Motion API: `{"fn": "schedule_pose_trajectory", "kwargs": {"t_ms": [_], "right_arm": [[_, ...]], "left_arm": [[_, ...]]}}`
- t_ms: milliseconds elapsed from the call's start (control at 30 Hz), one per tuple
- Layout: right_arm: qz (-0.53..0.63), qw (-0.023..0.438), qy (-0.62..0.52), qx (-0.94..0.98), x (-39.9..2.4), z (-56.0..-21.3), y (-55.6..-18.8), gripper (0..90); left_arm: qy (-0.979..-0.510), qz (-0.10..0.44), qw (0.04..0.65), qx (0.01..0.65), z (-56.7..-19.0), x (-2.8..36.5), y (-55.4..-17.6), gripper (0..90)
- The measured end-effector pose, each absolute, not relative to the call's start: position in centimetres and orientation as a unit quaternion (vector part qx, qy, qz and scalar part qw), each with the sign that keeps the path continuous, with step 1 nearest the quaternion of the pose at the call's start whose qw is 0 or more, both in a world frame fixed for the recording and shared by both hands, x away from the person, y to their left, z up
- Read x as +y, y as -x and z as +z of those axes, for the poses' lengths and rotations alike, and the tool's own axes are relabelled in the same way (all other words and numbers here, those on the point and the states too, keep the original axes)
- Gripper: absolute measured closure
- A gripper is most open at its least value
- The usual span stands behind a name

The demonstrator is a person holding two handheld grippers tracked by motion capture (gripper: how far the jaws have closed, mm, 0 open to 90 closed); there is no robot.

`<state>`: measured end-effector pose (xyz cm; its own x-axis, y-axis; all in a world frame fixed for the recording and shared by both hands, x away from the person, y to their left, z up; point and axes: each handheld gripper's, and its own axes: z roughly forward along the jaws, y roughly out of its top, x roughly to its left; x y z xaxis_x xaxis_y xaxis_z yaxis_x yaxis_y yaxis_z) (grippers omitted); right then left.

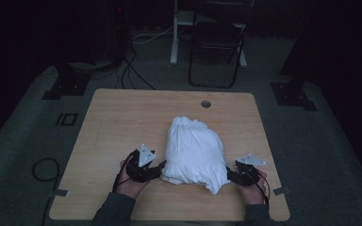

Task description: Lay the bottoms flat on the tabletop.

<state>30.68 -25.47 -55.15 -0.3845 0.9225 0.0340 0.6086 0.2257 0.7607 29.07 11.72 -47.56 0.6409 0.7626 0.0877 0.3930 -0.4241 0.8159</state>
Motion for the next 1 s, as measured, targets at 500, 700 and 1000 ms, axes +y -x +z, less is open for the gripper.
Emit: {"fn": "schedule_pose_trajectory", "kwargs": {"t_ms": [500,700,1000], "right_arm": [[0.36,0.218,-0.507,0.752,-25.6,-55.3,-30.8,40.8],[0.361,0.219,-0.507,0.752,-25.6,-55.3,-30.8,40.3],[0.36,0.219,-0.506,0.752,-25.6,-55.3,-30.9,39.8]], "left_arm": [[-0.827,0.213,0.411,0.319,-47.3,7.0,-30.0,41.3],[-0.836,0.206,0.416,0.293,-47.0,4.4,-29.8,40.7],[-0.849,0.211,0.399,0.274,-48.0,1.4,-29.8,35.8]]}}
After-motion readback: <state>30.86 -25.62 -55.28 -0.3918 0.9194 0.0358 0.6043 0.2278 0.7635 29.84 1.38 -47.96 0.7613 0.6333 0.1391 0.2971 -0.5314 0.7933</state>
